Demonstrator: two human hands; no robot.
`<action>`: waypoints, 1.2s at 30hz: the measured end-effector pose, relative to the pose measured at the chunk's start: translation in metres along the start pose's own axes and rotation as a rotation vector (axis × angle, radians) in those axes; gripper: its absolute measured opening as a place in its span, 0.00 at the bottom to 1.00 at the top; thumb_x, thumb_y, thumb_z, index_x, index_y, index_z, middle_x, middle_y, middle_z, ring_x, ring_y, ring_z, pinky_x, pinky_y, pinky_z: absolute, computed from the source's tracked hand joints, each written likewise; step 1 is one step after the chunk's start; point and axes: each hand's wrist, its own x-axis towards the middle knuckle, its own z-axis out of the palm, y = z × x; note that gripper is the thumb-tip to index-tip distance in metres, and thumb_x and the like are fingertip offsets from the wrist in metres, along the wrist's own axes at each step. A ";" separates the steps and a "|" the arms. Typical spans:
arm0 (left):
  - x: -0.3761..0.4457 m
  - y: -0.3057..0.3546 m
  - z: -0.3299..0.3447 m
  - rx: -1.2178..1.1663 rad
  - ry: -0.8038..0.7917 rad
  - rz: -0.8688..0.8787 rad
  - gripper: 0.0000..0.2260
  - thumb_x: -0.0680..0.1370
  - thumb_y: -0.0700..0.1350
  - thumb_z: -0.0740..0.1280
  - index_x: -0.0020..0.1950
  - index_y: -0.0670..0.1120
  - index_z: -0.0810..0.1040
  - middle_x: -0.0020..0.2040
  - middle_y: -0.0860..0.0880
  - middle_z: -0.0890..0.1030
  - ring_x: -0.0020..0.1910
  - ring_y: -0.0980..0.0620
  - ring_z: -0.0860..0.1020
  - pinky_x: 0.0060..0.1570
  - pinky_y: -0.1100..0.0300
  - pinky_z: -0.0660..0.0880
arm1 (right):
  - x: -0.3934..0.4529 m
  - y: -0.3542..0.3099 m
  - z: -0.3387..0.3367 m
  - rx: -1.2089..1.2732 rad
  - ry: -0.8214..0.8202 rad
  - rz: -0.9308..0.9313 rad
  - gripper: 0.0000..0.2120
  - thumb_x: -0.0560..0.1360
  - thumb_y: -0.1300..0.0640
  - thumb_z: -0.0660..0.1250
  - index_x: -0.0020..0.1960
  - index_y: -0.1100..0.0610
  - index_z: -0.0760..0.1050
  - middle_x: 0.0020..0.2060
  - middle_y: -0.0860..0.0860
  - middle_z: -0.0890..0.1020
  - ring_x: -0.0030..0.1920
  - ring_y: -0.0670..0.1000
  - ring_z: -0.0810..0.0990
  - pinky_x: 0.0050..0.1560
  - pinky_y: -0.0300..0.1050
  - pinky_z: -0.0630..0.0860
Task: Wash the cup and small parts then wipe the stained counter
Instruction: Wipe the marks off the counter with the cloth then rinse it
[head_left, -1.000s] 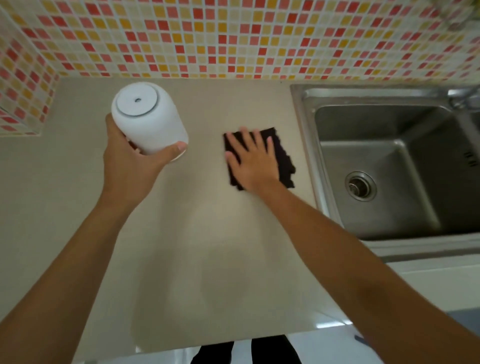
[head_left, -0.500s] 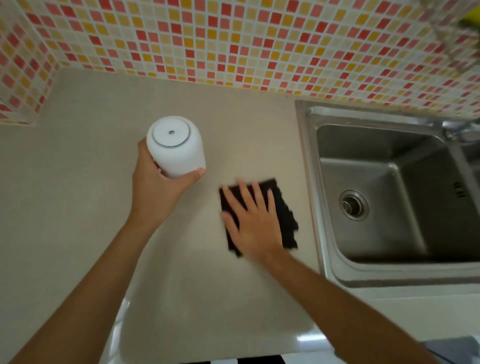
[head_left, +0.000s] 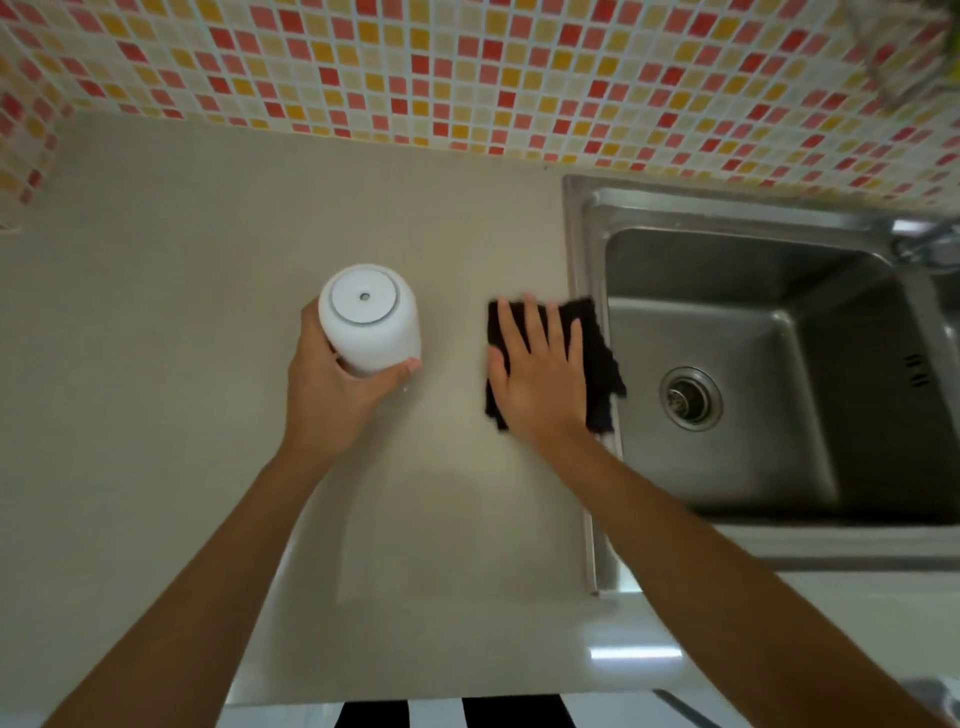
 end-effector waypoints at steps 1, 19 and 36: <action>0.001 0.001 0.004 -0.003 -0.010 0.006 0.41 0.62 0.48 0.82 0.69 0.57 0.63 0.65 0.60 0.73 0.62 0.61 0.73 0.63 0.53 0.74 | -0.027 0.000 0.000 -0.001 -0.021 -0.016 0.27 0.81 0.44 0.48 0.78 0.50 0.53 0.77 0.54 0.57 0.76 0.57 0.55 0.75 0.59 0.49; -0.085 0.004 0.034 0.395 0.000 -0.005 0.20 0.75 0.38 0.70 0.66 0.45 0.72 0.56 0.48 0.72 0.50 0.51 0.74 0.57 0.49 0.74 | -0.044 0.044 -0.014 0.116 0.021 0.002 0.28 0.74 0.68 0.67 0.72 0.59 0.66 0.70 0.57 0.70 0.71 0.61 0.65 0.70 0.59 0.62; -0.059 0.112 0.186 0.118 -0.642 -0.065 0.32 0.72 0.60 0.70 0.72 0.49 0.67 0.66 0.55 0.72 0.65 0.56 0.72 0.67 0.57 0.68 | -0.058 0.141 -0.147 1.202 -0.052 0.506 0.17 0.78 0.64 0.60 0.64 0.53 0.77 0.61 0.51 0.79 0.60 0.50 0.77 0.65 0.46 0.72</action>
